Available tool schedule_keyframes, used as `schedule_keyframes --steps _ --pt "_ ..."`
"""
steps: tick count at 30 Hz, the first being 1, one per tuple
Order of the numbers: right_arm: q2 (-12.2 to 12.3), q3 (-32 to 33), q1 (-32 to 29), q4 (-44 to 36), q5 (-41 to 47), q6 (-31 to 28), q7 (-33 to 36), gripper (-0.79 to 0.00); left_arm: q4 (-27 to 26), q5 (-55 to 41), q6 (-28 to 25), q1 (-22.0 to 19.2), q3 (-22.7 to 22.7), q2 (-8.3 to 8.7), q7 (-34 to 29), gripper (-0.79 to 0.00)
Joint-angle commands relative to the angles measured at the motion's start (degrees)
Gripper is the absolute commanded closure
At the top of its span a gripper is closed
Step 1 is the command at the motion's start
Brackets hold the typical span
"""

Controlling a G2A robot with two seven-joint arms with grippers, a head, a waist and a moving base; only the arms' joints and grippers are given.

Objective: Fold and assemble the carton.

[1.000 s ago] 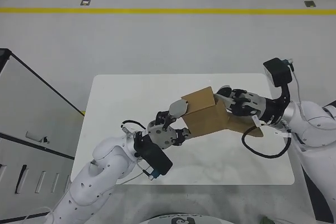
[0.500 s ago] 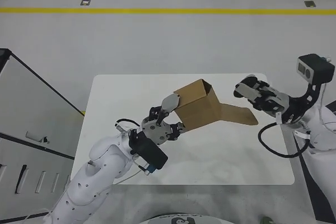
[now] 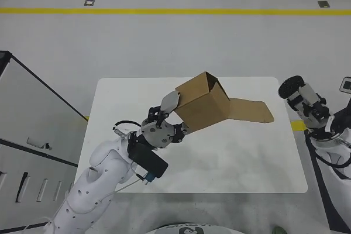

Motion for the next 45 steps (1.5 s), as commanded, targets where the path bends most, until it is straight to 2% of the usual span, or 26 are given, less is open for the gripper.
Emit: schedule_keyframes --steps 1,7,10,19,25,33,36,41,43,45 --pt "0.0 0.0 0.0 0.0 -0.4 0.0 0.0 -0.785 0.0 0.0 0.0 0.0 0.0 0.0 0.0 0.0" --pt "0.0 -0.1 0.0 0.1 -0.3 0.3 -0.2 -0.785 0.0 0.0 0.0 0.0 0.0 0.0 0.0 0.0" --pt "-0.2 -0.2 0.0 0.1 2.7 3.5 0.5 -0.785 -0.9 0.6 0.8 0.4 -0.2 -0.02 -0.5 0.0" --pt "0.0 1.9 0.6 1.9 20.8 18.4 14.9 -0.785 -2.4 2.7 3.4 2.8 -1.1 0.13 2.3 0.0" --pt "0.0 1.2 1.1 2.4 23.7 26.8 21.3 -0.785 -2.2 3.9 4.7 3.3 -1.0 0.07 2.9 0.0" --pt "0.0 1.0 1.1 2.3 24.3 27.1 21.2 -0.785 -1.9 4.5 4.7 3.2 -0.8 0.07 2.5 0.0" --pt "-0.6 -2.3 1.3 3.8 31.3 29.6 23.7 -0.785 -1.4 1.4 5.7 3.7 -0.2 -0.21 2.3 0.0" --pt "-1.5 -7.2 4.4 6.7 34.9 30.1 26.3 -0.785 0.1 -1.3 11.1 2.5 2.1 -1.05 4.4 0.0" --pt "-1.8 -8.6 5.7 7.6 35.6 30.2 27.2 -0.69 0.6 -2.0 12.5 1.8 3.0 -1.38 4.9 0.0" --pt "-2.1 -10.0 7.0 8.3 35.8 30.6 28.4 -0.677 1.2 -1.5 13.1 1.3 3.5 -1.57 4.9 0.0"
